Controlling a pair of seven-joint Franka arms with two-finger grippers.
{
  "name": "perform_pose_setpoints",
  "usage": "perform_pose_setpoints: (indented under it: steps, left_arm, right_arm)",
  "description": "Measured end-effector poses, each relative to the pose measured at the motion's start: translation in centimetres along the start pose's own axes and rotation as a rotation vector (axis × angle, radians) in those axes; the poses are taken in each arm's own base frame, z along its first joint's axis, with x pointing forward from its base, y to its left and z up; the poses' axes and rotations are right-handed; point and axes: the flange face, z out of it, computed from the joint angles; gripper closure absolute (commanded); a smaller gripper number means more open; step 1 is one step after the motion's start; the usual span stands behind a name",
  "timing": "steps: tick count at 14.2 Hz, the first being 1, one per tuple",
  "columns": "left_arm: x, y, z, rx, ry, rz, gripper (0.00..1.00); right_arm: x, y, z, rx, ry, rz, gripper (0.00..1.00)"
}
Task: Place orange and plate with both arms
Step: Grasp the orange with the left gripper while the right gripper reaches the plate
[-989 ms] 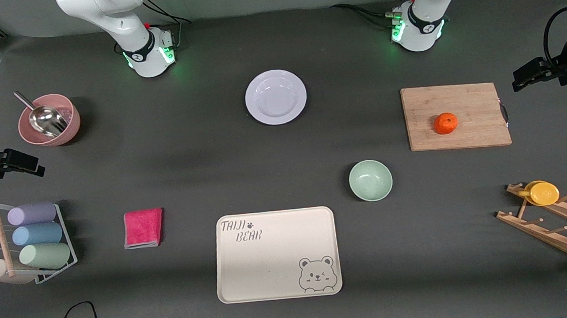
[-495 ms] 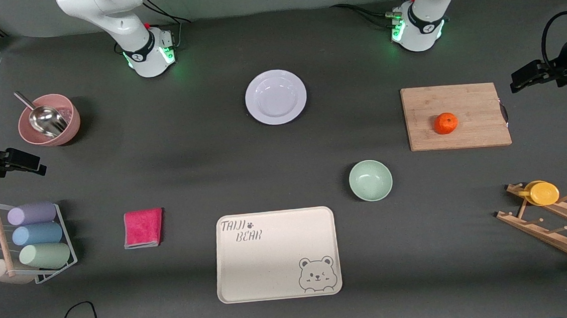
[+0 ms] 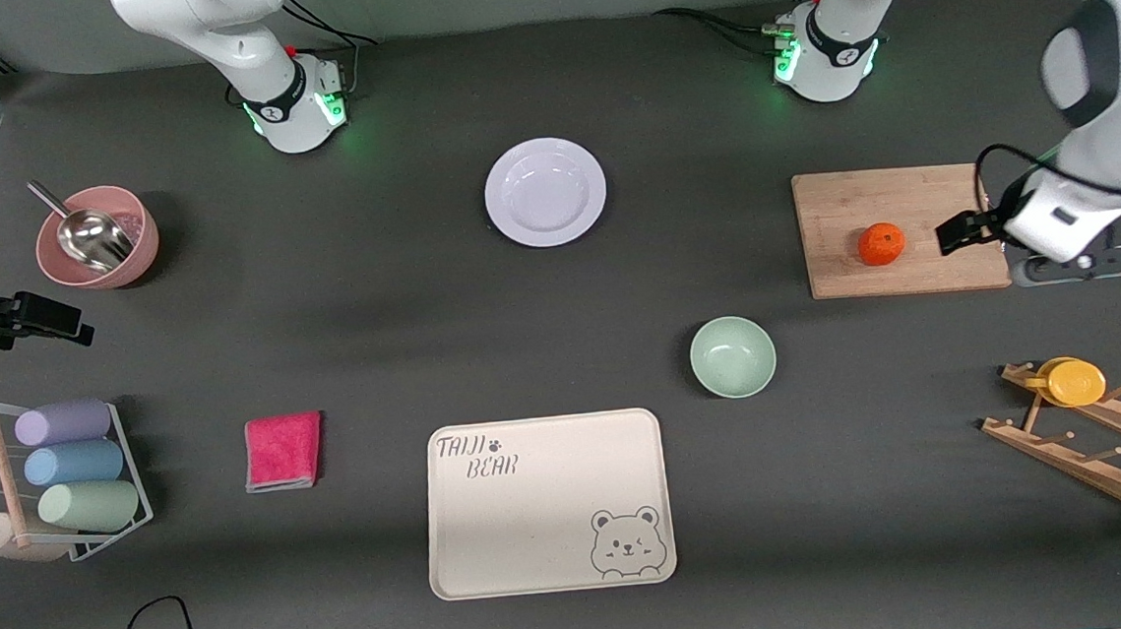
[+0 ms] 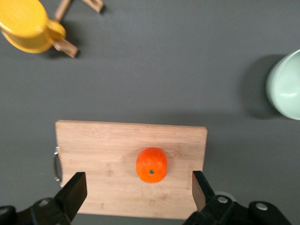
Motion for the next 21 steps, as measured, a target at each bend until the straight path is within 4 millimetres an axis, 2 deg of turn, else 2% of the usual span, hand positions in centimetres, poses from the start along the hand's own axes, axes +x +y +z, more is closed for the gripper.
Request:
perform_pose_setpoints:
  steps: [3, 6, 9, 12, 15, 17, 21]
  left_arm:
    - [-3.1, -0.2, 6.8, -0.001, 0.026, -0.022, 0.0]
    - [-5.8, -0.3, 11.0, -0.002, 0.052, -0.04, 0.0]
    - [-7.6, 0.1, 13.3, -0.002, 0.068, -0.067, 0.0]
    - [-8.9, 0.8, 15.4, -0.01, 0.093, -0.076, 0.0]
    - [-9.2, 1.1, 16.7, -0.028, 0.097, -0.077, 0.0]
    - [-9.2, 1.2, 17.3, -0.041, 0.1, -0.078, 0.0]
    - [-9.1, 1.2, 18.2, -0.06, 0.104, -0.083, 0.0]
  right_arm:
    - [0.0, -0.1, 0.1, 0.0, -0.003, -0.002, 0.0]
    - [-0.5, -0.2, -0.5, 0.002, -0.006, -0.008, 0.0]
    - [-2.9, 0.0, -2.4, 0.011, -0.006, -0.011, 0.0]
    - [-7.0, 0.4, -2.7, 0.029, -0.023, -0.013, 0.0]
    - [-11.6, 0.8, -2.2, 0.048, -0.042, -0.014, 0.0]
    - [-13.7, 1.0, -1.5, 0.057, -0.057, -0.014, 0.0]
    - [-15.2, 1.5, 0.9, 0.133, -0.104, -0.008, 0.0]
